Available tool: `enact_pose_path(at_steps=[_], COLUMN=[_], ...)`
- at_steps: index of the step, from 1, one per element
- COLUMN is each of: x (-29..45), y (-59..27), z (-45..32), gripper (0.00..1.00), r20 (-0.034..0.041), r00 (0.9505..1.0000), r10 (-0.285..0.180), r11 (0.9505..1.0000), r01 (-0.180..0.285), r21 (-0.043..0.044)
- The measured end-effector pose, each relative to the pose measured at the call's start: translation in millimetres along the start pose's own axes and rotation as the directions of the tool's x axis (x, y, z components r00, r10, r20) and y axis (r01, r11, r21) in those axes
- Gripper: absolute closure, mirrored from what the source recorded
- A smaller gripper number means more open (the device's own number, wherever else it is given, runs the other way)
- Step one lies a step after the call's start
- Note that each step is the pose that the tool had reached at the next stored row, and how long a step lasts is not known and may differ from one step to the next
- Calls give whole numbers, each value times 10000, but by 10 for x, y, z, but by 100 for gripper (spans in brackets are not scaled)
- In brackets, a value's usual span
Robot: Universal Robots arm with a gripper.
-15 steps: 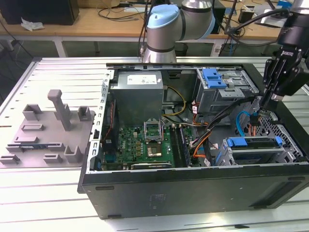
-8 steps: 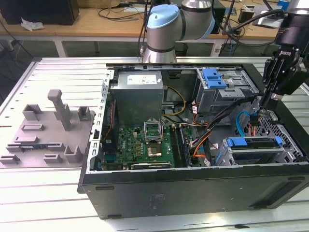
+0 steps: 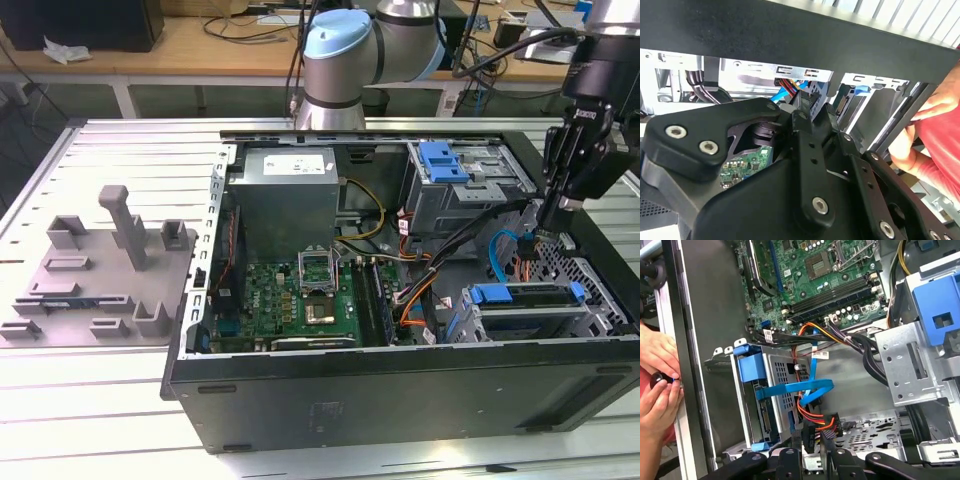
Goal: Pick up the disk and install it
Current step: 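Insert the first disk wire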
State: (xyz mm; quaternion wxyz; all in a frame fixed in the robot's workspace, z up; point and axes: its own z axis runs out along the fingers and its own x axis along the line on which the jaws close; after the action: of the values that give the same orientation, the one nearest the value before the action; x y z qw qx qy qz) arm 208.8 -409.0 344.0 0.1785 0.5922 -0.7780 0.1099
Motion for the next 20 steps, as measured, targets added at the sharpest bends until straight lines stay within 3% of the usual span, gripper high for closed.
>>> enact_pose_path(at_steps=[20], x=[-4], y=[16], z=[64], gripper=[71], r20=[-27], r00=[10000], r10=[25], r11=[10000], r01=[-25], r21=[52])
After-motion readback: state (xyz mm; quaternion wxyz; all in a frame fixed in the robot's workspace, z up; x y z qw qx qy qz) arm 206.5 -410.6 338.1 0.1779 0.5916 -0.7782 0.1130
